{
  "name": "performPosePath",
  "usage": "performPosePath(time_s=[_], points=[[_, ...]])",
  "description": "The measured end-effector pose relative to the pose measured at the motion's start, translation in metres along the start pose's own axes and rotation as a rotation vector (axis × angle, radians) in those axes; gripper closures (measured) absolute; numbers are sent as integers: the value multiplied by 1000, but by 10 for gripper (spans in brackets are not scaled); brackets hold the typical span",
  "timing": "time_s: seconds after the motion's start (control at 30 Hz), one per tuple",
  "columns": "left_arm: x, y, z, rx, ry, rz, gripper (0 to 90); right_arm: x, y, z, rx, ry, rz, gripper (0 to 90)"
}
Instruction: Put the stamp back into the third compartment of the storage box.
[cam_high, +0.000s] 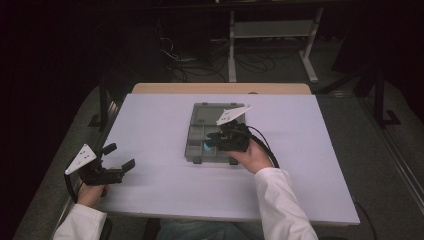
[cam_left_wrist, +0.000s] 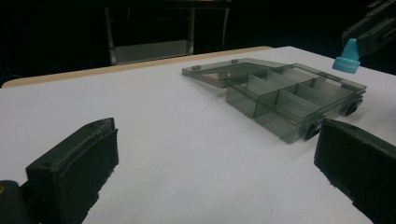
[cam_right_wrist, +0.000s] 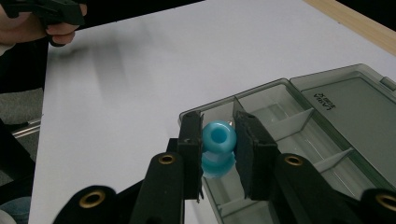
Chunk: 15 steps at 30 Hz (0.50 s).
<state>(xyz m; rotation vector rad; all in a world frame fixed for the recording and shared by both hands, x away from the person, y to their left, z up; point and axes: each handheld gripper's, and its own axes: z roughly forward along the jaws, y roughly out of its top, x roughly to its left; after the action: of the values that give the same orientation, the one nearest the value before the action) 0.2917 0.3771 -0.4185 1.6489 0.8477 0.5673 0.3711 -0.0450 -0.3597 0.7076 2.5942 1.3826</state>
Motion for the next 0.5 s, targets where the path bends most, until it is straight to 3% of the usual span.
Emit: performPosePath(time_s=[0.5], points=[[0, 0, 0, 0, -1, -6, 0, -14, 6, -2, 13, -22, 5, 717]])
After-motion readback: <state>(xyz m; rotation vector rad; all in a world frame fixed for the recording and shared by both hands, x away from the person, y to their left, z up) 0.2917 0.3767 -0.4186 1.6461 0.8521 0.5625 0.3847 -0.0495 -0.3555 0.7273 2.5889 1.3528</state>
